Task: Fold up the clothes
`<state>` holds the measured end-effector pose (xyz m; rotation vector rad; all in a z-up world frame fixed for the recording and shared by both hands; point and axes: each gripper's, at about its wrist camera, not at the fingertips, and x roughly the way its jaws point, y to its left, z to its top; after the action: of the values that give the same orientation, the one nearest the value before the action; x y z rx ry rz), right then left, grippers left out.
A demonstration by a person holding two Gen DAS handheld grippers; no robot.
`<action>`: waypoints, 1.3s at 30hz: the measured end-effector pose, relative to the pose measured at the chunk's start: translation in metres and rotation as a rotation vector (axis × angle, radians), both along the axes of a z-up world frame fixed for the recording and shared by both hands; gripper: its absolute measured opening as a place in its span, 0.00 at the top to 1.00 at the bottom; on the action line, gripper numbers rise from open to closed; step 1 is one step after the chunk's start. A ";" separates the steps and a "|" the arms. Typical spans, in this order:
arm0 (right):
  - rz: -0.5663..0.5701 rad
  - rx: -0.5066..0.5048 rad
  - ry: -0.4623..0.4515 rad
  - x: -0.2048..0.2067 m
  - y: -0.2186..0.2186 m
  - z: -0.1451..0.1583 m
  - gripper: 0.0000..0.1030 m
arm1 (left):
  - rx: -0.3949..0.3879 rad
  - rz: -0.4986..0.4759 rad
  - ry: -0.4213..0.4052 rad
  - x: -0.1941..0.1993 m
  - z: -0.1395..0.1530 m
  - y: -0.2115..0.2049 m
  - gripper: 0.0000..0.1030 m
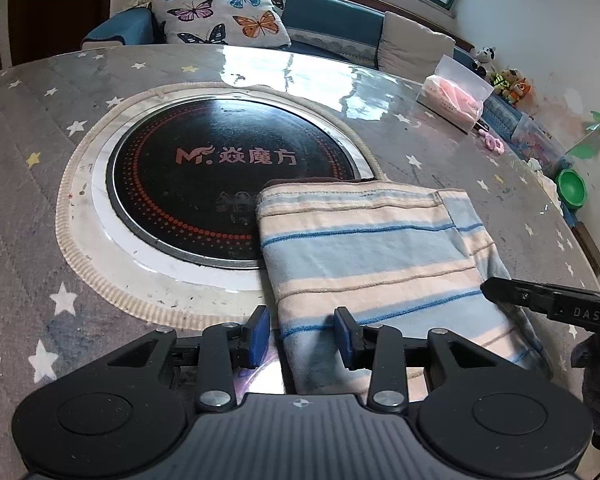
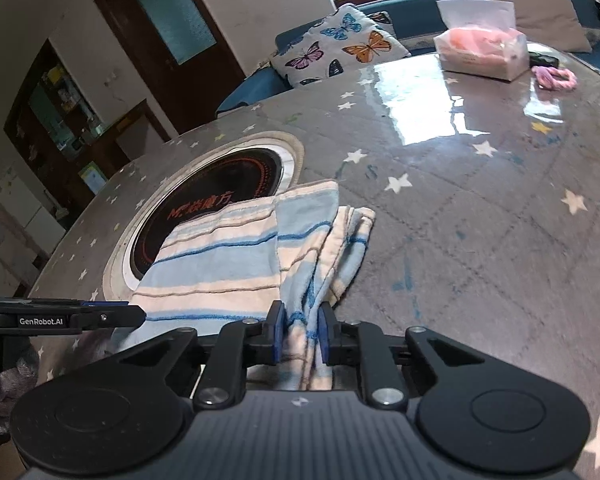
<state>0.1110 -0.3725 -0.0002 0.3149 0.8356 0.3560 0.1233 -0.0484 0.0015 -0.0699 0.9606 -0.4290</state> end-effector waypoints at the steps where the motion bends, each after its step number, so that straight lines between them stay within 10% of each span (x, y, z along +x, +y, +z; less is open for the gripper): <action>1: -0.004 0.000 0.000 0.001 0.000 -0.001 0.80 | -0.002 -0.004 0.001 0.001 0.000 -0.001 0.63; 9: -0.003 -0.006 -0.007 0.003 0.008 -0.002 0.85 | -0.009 -0.007 -0.002 0.003 0.001 -0.002 0.88; 19: 0.056 -0.036 -0.045 0.009 0.039 0.020 0.88 | -0.015 0.050 -0.060 -0.010 0.014 0.032 0.91; 39: 0.460 -0.057 -0.086 0.084 0.268 0.047 0.89 | 0.012 0.440 -0.153 -0.007 0.045 0.232 0.92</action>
<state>0.1953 -0.1048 0.0465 0.0488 0.8277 0.7676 0.1161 0.1833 0.0461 -0.2299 0.7691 -0.0222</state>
